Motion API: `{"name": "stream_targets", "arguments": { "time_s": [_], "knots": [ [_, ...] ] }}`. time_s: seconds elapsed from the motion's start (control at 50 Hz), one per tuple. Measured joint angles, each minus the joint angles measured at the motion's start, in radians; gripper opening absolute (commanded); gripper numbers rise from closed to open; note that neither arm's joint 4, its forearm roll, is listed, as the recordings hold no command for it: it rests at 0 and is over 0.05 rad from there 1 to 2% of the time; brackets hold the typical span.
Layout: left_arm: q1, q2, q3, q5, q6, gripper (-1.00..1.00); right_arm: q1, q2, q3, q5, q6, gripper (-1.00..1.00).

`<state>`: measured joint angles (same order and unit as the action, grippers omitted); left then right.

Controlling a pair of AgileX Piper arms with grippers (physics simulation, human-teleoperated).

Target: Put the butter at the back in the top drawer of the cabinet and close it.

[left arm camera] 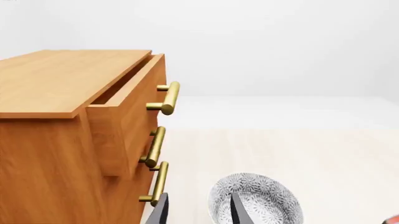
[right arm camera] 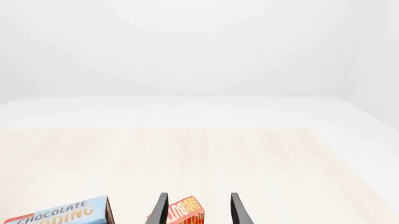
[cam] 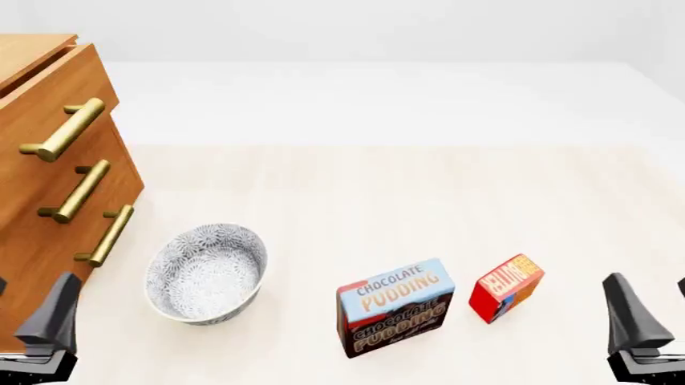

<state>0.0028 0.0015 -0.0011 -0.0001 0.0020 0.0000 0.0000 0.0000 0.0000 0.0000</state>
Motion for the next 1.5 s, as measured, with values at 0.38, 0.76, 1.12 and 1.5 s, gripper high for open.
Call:
{"name": "stream_targets", "arguments": {
  "time_s": [0.38, 0.76, 1.12, 1.5],
  "knots": [
    [0.016, 0.003, 0.001, 0.015, 0.017, 1.00, 0.000, 0.000, 0.000, 0.000, 0.000, 1.00],
    [0.001, 0.232, 0.001, -0.118, 0.102, 1.00, 0.000, 0.000, 0.000, 0.000, 0.000, 1.00],
    [-0.038, 0.245, -0.081, -0.022, 0.248, 1.00, 0.000, 0.000, 0.000, 0.000, 0.000, 1.00],
    [-0.055, 0.170, -0.262, 0.245, 0.416, 1.00, 0.000, 0.000, 0.000, 0.000, 0.000, 1.00]
  ]
}}
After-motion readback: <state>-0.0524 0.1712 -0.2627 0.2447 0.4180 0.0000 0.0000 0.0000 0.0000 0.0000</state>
